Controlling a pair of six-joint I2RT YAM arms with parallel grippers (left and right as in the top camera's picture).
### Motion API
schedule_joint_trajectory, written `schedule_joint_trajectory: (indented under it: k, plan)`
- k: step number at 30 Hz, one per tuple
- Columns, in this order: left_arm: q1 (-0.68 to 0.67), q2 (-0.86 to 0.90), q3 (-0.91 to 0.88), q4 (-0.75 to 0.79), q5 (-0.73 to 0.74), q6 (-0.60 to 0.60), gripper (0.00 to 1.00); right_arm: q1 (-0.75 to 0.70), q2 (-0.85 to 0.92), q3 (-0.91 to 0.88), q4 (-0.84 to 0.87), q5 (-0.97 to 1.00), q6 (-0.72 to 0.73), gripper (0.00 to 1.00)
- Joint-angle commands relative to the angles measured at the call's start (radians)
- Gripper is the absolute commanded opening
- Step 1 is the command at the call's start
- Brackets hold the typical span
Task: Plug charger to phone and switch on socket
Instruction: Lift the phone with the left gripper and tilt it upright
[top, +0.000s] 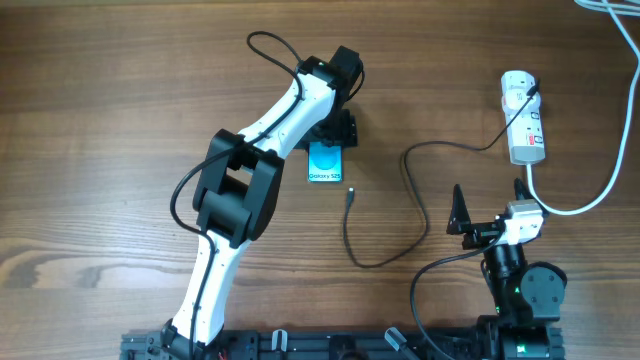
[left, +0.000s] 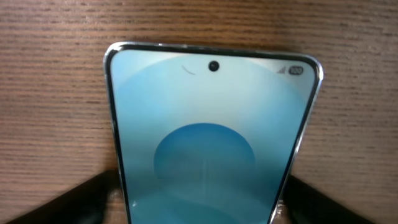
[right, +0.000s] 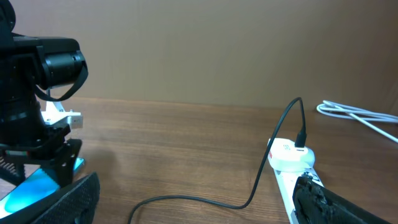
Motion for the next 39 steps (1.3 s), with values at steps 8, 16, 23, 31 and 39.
schedule_joint_trajectory:
  k: [8,16,23,31,39]
  plan:
    - [-0.004,0.038,-0.011,0.003,0.009,-0.001,0.94,-0.004,-0.002,-0.001,0.003,0.004,-0.010,1.00]
    - [-0.004,0.038,-0.011,-0.004,0.013,-0.001,0.75,-0.004,-0.002,-0.001,0.003,0.004,-0.010,1.00]
    - [-0.004,0.037,-0.010,-0.013,0.013,-0.001,0.76,-0.004,-0.002,-0.001,0.003,0.004,-0.010,1.00]
    - [0.000,0.035,-0.008,-0.027,0.054,-0.001,0.70,-0.004,-0.002,-0.001,0.003,0.004,-0.010,1.00]
    - [0.023,-0.022,-0.006,-0.067,0.054,-0.001,0.67,-0.004,-0.002,-0.001,0.003,0.004,-0.010,1.00]
